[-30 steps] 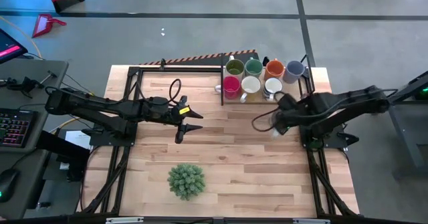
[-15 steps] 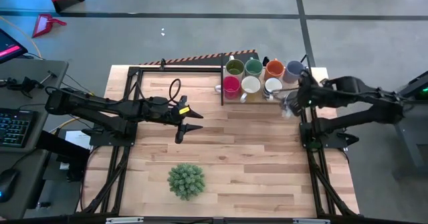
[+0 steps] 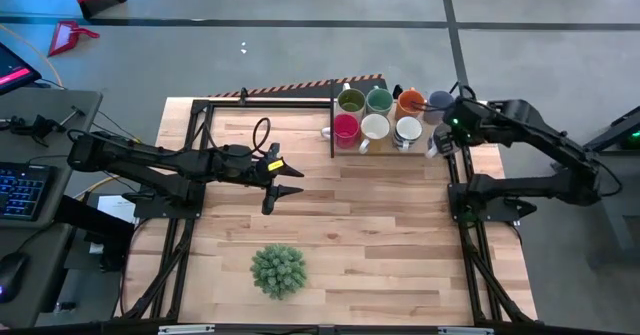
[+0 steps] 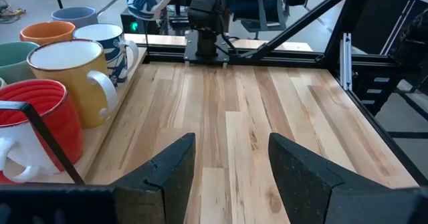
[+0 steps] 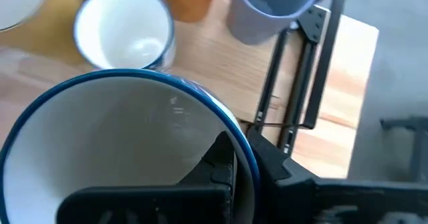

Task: Place coffee mugs
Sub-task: Put the white mug on the shelf

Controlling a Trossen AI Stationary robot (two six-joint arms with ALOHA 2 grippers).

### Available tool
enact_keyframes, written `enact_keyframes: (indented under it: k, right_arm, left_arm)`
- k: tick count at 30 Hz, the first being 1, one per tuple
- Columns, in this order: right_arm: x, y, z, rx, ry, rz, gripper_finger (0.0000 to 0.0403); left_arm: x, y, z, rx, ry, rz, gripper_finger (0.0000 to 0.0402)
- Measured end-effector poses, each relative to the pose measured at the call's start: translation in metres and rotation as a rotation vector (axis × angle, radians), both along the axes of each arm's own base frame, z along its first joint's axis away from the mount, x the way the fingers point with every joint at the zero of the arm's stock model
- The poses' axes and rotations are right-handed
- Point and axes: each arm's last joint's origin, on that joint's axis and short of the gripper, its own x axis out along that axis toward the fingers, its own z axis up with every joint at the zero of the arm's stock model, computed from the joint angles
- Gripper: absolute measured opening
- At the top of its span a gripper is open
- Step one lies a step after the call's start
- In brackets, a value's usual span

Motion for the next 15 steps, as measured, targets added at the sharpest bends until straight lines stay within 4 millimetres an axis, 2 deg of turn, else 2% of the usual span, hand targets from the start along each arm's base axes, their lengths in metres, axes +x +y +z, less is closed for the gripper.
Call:
enact_keyframes:
  k: [7,15]
  right_arm:
    - [0.01,-0.023,-0.009,0.058,0.078,-0.1,0.0]
    - [0.014,-0.047,-0.015,0.088,0.131,-0.064,0.0]
  left_arm:
    - [0.0,0.0,0.0,0.001,0.001,0.0,0.0179]
    - [0.0,0.0,0.0,0.012,0.002,-0.004,0.0179]
